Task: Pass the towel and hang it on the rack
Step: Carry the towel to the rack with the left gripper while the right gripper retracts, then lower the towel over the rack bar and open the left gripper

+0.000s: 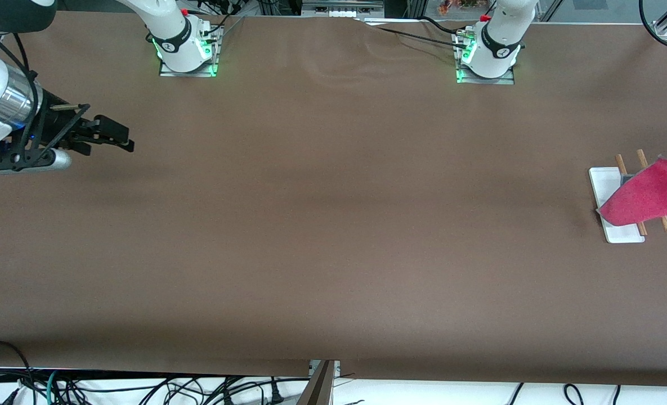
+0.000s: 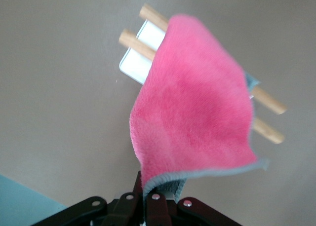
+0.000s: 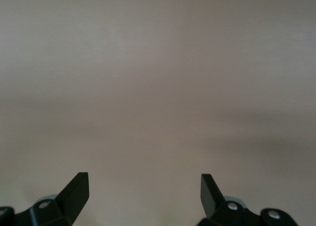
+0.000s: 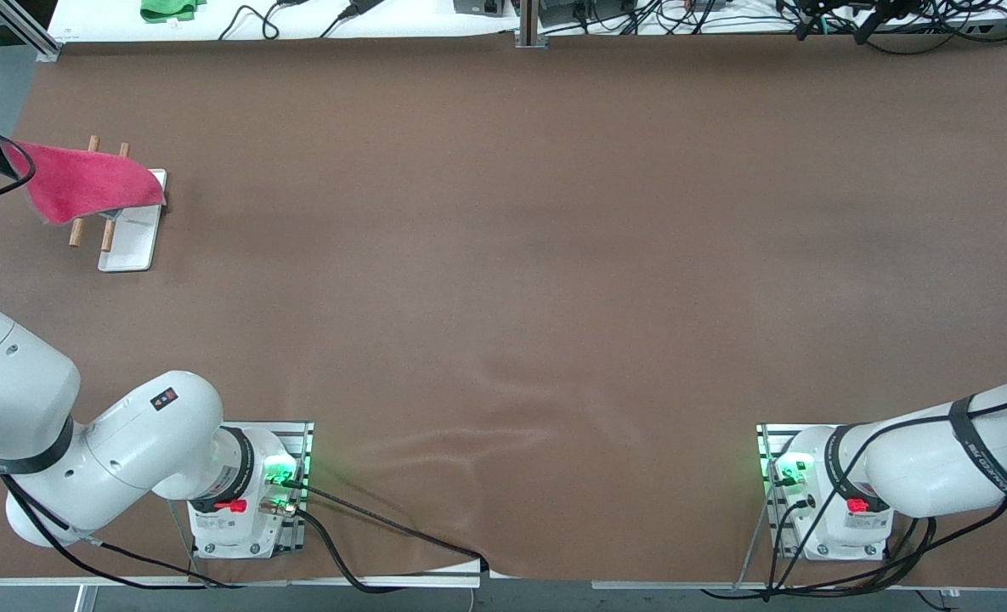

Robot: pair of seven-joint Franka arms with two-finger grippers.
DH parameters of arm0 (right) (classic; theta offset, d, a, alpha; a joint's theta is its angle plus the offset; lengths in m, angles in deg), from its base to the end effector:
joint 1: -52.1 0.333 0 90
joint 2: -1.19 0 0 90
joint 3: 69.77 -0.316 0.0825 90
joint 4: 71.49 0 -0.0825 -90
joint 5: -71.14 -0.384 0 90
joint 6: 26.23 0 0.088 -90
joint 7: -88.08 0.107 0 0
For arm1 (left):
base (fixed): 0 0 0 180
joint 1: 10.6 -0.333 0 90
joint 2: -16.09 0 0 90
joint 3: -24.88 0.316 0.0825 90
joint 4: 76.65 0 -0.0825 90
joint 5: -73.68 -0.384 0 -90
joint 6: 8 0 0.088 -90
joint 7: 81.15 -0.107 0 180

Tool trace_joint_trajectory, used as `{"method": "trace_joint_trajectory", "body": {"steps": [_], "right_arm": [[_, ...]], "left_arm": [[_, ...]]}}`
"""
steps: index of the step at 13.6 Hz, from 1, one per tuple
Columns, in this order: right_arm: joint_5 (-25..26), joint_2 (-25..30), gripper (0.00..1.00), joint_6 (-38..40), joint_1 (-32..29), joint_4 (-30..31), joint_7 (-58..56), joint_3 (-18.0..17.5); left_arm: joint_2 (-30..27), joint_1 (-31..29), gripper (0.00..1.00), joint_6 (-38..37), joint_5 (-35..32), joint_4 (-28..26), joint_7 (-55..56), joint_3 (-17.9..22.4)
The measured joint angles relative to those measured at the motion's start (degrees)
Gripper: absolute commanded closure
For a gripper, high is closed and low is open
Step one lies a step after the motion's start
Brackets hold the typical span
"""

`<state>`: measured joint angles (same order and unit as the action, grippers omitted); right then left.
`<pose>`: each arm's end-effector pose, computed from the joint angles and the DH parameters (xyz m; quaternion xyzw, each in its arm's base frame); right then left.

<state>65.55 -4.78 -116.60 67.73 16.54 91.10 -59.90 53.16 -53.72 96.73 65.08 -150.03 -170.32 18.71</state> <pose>0.5799 0.0739 0.5830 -0.9985 -0.0222 0.0338 0.0373 0.5587 0.4576 0.3653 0.8903 -0.4512 -0.0562 0.0253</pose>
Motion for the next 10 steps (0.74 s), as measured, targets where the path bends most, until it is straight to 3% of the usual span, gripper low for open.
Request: {"method": "trace_joint_trajectory", "body": {"steps": [2,3,4,10], "right_arm": [[4.9,0.13,0.0,-0.06,-3.09,-0.17,-0.03,-4.71],[5.83,0.27,0.0,-0.12,-3.56,-0.26,0.04,-5.79],[6.2,0.38,0.0,-0.22,-3.82,-0.31,0.05,-6.19],[6.21,0.4,0.0,-0.4,-5.09,-0.38,-1.48,-6.12]], "left_arm": [[2.43,-0.94,1.0,2.37,0.0,0.07,-0.05,0.03],[3.12,-1.04,0.57,2.87,0.0,0.1,-0.05,0.02],[3.52,-1.02,0.01,3.03,0.0,0.1,-0.05,-0.02],[3.75,-0.6,0.0,3.04,0.0,0.61,-0.05,-0.93]]}}
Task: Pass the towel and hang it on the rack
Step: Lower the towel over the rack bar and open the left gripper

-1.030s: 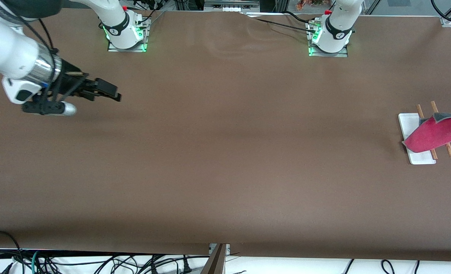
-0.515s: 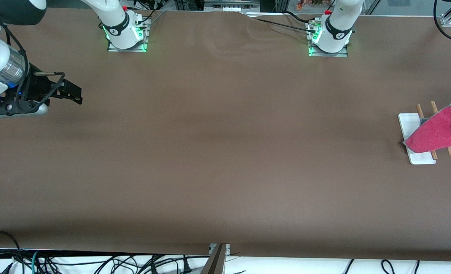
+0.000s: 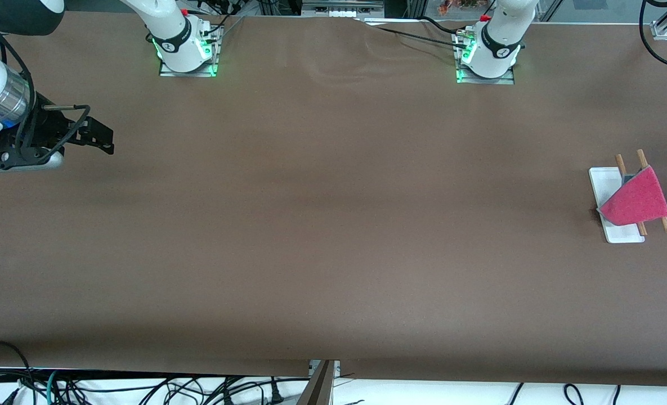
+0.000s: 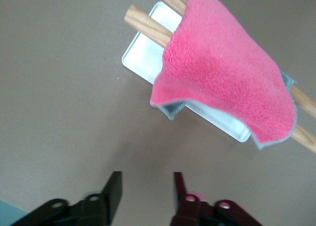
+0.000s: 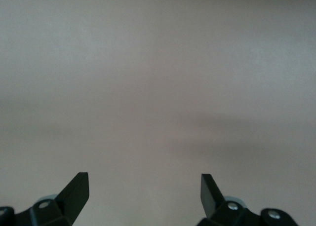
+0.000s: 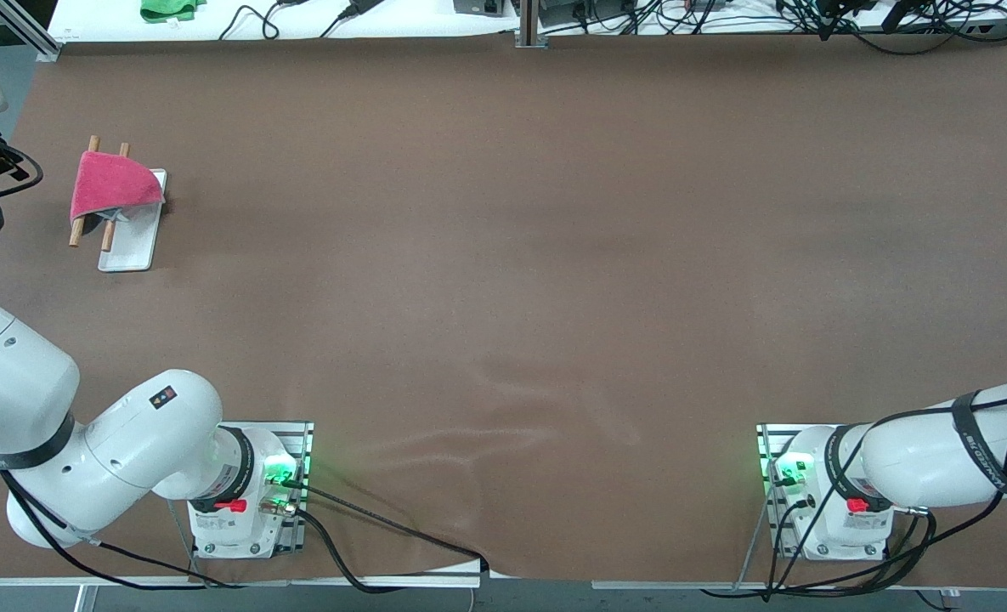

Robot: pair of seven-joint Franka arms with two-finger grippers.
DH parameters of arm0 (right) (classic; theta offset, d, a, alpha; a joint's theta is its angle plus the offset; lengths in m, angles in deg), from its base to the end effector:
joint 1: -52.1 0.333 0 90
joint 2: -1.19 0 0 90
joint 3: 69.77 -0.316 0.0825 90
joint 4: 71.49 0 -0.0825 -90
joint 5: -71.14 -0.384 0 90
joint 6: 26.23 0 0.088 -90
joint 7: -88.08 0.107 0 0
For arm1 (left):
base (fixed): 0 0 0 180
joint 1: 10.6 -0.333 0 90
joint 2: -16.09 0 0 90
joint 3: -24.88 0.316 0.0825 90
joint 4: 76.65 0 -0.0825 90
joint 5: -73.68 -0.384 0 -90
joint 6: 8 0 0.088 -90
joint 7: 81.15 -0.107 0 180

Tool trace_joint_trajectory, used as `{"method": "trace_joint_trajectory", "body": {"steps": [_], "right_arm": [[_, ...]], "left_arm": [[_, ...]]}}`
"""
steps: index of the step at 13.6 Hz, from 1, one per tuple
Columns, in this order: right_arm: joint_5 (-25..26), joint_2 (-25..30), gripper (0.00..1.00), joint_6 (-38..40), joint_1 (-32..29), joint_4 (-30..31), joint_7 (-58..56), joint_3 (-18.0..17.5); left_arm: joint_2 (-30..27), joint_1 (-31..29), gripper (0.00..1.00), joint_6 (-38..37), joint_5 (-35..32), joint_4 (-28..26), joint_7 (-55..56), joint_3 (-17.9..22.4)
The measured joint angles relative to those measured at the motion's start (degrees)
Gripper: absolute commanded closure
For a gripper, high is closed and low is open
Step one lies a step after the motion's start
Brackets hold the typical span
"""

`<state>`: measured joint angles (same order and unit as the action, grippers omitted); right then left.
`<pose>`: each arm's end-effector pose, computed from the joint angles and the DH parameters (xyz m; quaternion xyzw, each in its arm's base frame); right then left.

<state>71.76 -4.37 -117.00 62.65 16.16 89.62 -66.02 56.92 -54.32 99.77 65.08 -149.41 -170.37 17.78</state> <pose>0.5799 0.0698 0.5899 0.9987 0.0461 -0.0205 0.0101 0.5667 0.4619 0.3274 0.8891 -0.4543 -0.0478 0.0295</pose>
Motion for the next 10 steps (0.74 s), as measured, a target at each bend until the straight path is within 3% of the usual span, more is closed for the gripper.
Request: {"method": "trace_joint_trajectory", "body": {"steps": [5,10], "right_arm": [[-0.24,-0.03,0.0,-0.22,0.09,-0.05,-0.11,-0.29],[-0.96,-0.07,0.0,-0.31,0.11,-0.04,-0.17,-0.37]], "left_arm": [[-3.6,4.33,0.0,-6.16,0.01,2.74,1.4,-0.93],[-13.44,16.55,0.0,-21.98,0.05,3.17,20.84,-1.41]]}}
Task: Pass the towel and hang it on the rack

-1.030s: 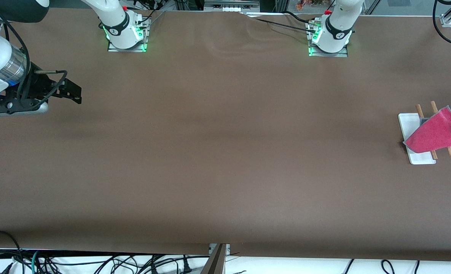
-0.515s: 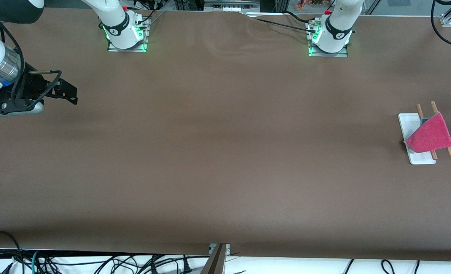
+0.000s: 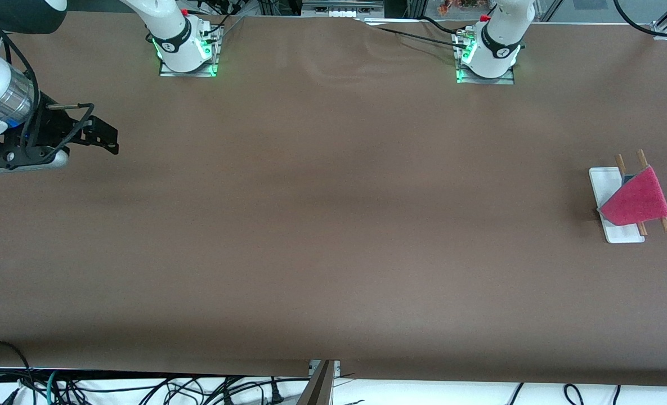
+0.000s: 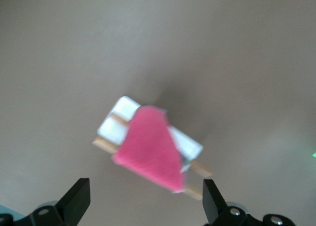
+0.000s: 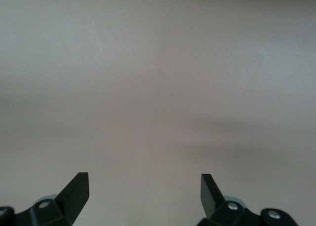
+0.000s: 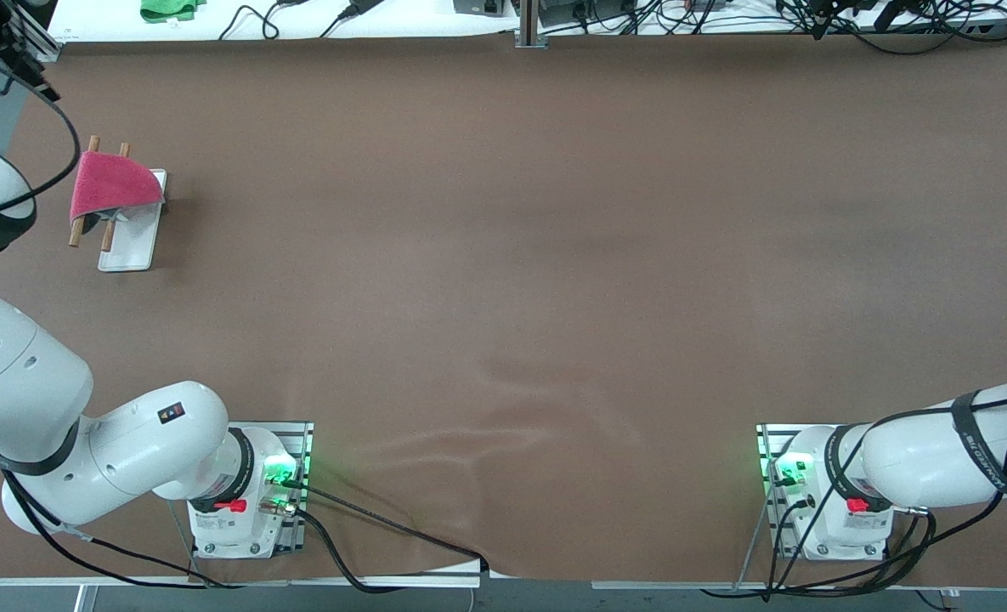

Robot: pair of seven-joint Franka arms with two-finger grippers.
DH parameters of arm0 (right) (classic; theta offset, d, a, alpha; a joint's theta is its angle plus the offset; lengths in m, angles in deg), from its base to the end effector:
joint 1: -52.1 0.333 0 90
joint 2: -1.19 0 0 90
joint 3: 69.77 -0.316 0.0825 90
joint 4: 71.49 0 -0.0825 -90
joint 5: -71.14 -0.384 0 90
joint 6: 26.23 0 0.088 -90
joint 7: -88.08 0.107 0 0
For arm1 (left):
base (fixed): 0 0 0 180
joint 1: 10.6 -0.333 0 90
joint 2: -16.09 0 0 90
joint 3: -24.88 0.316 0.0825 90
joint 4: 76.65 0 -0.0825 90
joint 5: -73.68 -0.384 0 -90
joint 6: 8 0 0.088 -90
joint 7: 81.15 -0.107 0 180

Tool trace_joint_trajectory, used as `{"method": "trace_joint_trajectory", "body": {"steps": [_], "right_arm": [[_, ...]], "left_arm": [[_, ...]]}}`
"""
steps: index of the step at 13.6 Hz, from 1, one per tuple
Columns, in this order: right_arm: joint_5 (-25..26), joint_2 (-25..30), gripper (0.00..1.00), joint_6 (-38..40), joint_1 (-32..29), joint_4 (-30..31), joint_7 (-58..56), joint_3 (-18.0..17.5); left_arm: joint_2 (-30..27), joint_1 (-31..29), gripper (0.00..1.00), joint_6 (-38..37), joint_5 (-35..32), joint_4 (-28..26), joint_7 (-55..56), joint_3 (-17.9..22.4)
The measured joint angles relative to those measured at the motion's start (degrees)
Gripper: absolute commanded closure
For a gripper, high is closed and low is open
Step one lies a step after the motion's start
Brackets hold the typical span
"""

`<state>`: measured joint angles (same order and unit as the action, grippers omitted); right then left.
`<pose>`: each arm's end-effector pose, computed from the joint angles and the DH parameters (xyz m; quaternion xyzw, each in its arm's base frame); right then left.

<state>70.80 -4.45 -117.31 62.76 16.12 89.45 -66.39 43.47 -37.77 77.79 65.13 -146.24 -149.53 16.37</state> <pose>0.5801 0.0764 0.5898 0.9985 0.0515 -0.0188 0.0014 0.6264 0.2525 0.4917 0.9039 -0.4151 -0.0965 0.0366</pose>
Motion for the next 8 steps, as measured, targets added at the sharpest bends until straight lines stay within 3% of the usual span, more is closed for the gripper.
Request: {"method": "trace_joint_trajectory", "body": {"steps": [4,8], "right_arm": [[-0.02,-0.01,0.0,-0.02,0.0,0.0,-0.02,-0.02],[-0.02,-0.02,0.0,-0.02,0.01,0.0,-0.13,-0.13]], "left_arm": [[-3.33,10.06,0.0,-7.79,3.12,-0.01,19.92,-0.07],[-4.64,18.38,0.0,-9.12,4.9,-0.05,40.91,-0.69]]}}
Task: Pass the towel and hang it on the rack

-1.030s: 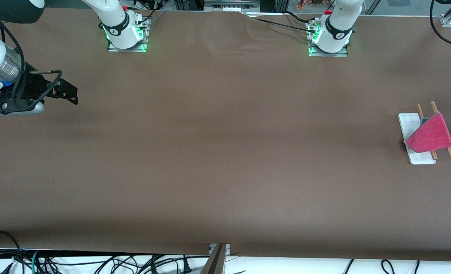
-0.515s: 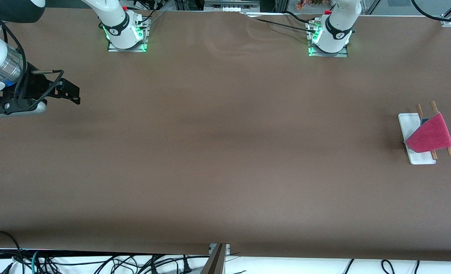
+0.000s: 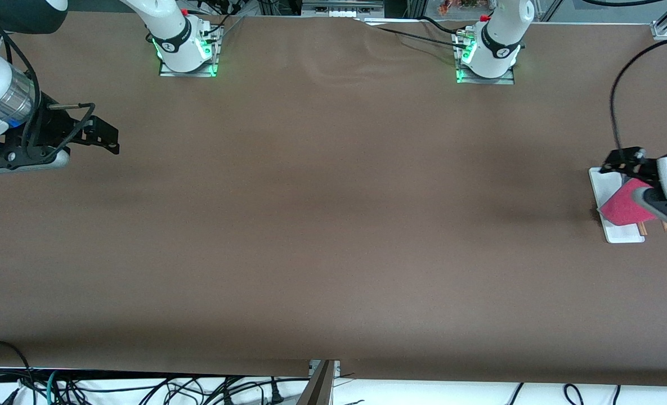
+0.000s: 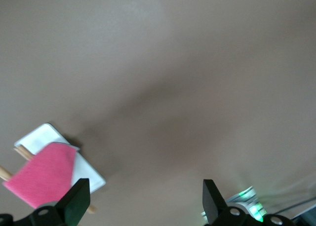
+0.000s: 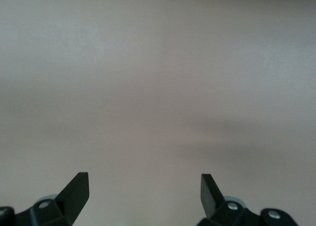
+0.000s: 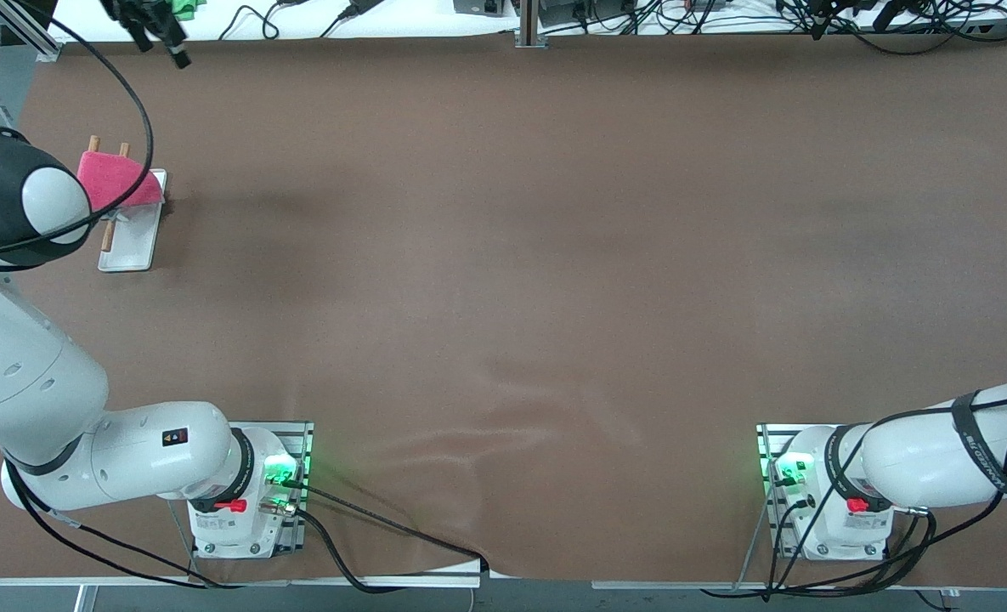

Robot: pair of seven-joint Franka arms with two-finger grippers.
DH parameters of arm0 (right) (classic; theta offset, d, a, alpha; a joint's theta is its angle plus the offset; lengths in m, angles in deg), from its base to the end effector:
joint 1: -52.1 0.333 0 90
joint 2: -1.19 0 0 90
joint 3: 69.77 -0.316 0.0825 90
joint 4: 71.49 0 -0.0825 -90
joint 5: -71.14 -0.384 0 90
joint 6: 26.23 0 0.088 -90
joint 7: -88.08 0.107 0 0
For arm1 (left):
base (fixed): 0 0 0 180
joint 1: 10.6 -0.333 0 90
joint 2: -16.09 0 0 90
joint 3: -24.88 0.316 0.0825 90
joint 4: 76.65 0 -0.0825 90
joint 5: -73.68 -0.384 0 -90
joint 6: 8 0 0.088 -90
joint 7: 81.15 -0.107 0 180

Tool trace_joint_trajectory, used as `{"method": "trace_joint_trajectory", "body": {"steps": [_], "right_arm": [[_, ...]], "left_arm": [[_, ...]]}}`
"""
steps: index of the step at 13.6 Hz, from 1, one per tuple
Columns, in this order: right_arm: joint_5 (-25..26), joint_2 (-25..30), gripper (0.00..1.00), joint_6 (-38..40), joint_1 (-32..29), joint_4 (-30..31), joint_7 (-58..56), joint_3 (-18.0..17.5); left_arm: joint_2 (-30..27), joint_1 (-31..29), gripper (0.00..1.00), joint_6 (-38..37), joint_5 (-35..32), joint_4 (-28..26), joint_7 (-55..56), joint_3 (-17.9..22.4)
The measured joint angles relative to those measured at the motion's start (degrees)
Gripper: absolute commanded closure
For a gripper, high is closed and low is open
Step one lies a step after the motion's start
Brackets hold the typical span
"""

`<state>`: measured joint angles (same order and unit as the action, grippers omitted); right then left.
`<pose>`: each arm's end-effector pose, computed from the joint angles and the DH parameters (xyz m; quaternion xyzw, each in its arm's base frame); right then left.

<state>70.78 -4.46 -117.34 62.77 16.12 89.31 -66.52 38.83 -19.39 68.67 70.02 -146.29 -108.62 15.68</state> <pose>0.5800 0.0778 0.5897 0.9984 0.0539 -0.0187 0.0011 0.6400 0.0237 0.5345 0.9630 -0.2338 -0.1307 0.0311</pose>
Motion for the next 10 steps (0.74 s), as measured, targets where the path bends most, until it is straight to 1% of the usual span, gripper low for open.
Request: {"method": "trace_joint_trajectory", "body": {"steps": [2,3,4,6,8,9,10], "right_arm": [[0.0,0.0,0.0,0.0,0.0,0.0,-0.02,0.0],[0.0,0.0,0.0,0.0,0.0,0.0,-0.03,-0.01],[0.0,0.0,0.0,-0.01,0.0,-0.01,-0.03,0.0],[0.0,-0.01,0.0,-0.02,0.0,-0.01,-0.03,-0.01],[0.0,-0.09,0.0,-0.02,0.0,-0.01,-0.03,-0.01],[0.0,-0.15,0.0,-0.02,0.0,-0.01,-0.03,-0.02],[0.0,-0.21,0.0,-0.02,0.0,-0.01,-0.04,-0.02]], "left_arm": [[-1.86,4.38,0.0,-0.15,0.76,-0.77,11.64,-0.32],[-3.46,6.03,0.0,0.47,1.56,-2.26,16.61,-0.3],[-5.88,7.21,0.0,2.69,2.04,-5.2,20.73,-0.27],[-12.9,8.28,0.0,10.61,2.24,-14.7,27.22,-0.07],[-19.26,8.39,0.0,19.18,2.25,-24.06,29.19,2.0],[-21.3,8.33,0.0,21.51,2.31,-27.13,29.18,3.46],[-22.41,8.22,0.0,22.57,2.37,-28.89,29.16,4.45]]}}
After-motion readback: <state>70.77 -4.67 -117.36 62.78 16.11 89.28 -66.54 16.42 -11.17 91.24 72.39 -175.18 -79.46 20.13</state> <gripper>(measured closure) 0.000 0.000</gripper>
